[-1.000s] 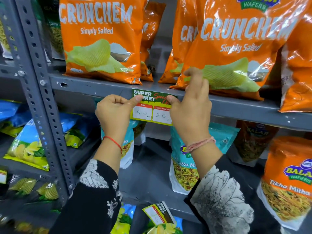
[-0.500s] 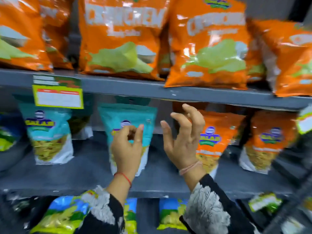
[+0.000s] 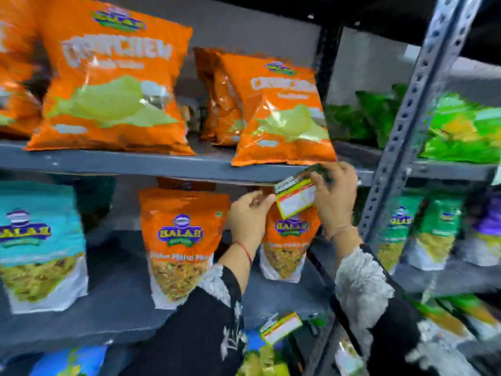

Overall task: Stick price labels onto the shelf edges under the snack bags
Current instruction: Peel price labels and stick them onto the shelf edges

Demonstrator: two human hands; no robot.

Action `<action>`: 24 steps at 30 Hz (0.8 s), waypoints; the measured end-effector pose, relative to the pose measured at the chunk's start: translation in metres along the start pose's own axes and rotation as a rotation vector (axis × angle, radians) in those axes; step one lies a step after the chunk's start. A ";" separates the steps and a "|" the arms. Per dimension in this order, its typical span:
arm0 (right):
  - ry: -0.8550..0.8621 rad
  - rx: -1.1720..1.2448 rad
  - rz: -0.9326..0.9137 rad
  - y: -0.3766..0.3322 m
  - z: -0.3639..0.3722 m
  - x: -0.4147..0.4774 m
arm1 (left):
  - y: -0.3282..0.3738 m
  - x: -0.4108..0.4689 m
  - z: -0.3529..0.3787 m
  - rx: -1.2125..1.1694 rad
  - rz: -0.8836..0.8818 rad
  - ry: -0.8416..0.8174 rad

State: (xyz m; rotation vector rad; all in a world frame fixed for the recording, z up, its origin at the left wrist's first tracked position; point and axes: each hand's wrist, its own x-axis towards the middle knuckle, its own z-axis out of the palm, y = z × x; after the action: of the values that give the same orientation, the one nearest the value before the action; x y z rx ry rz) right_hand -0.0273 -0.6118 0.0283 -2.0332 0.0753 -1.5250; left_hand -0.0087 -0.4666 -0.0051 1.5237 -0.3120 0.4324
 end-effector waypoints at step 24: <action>0.235 0.389 0.208 0.000 0.013 -0.013 | 0.024 0.011 0.021 0.203 0.286 0.279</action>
State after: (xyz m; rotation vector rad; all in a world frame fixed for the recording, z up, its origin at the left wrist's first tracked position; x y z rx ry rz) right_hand -0.0202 -0.6017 0.0144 -1.4918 0.0725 -1.5054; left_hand -0.0083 -0.4866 0.0219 1.5956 -0.2726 0.9166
